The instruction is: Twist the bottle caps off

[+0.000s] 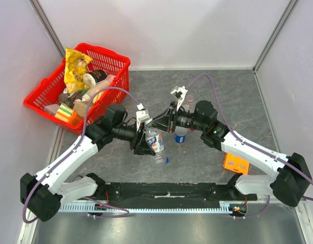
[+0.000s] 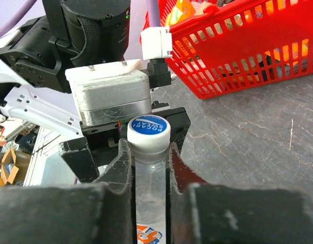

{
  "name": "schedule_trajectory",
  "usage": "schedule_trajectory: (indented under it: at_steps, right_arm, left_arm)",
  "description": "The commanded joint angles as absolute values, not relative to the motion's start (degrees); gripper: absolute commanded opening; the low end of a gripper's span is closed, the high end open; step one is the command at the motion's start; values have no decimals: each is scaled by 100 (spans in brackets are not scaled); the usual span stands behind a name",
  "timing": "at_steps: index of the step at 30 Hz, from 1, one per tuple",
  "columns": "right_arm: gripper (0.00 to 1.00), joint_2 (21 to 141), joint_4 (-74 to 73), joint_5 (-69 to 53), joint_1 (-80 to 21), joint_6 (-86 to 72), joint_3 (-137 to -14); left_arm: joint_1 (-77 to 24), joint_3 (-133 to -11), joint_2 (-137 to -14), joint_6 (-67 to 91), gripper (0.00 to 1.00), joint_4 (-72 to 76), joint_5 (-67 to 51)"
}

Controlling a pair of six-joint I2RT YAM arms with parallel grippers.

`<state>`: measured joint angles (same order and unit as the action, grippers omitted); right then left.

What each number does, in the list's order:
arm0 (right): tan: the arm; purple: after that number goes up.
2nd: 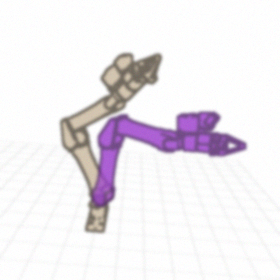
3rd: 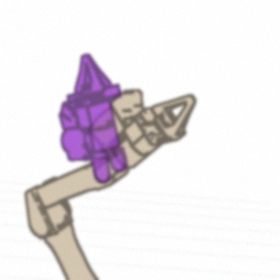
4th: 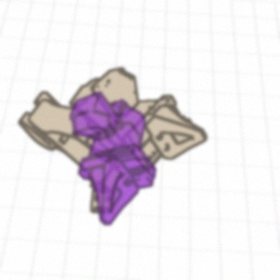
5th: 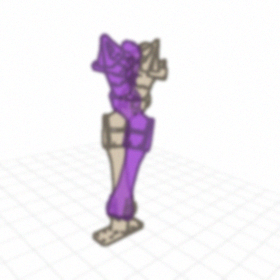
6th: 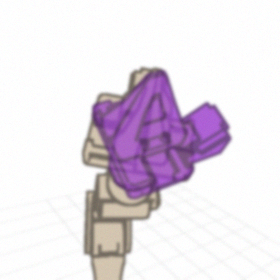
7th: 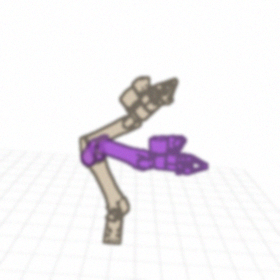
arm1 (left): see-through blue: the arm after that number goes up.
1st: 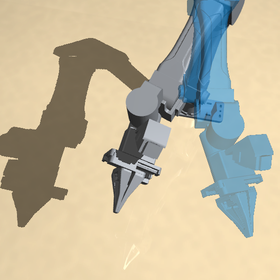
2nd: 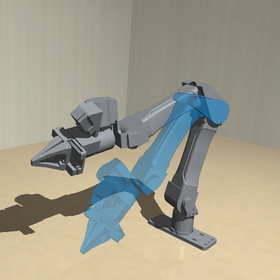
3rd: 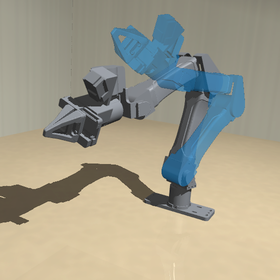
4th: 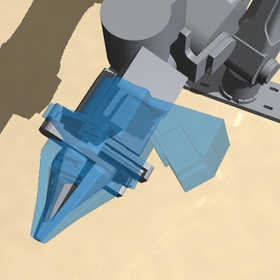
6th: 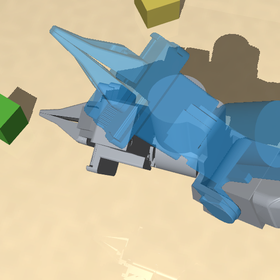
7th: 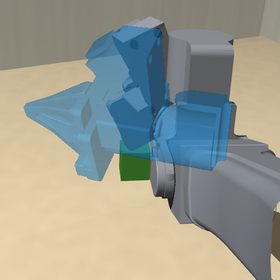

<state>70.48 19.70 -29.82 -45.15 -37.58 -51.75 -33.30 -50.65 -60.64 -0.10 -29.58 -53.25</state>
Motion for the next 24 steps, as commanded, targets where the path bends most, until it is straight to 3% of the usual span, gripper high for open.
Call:
schedule_trajectory:
  at_steps: [1,14,24]
  right_arm:
    - [0,7066,2601,-3208,-4491,-3955,-5080]
    - [0,6153,2549,-2014,-4500,-3990,-4553]
    - [0,5098,3410,-897,-4500,-4675,-3463]
  left_arm:
    - [-3349,-5054,-5985,-114,53,-2707,-5555]
    - [-3349,-5010,-5555,403,59,-2216,-4957]
    - [-3384,-4395,-5475,1748,65,-72,-5265]
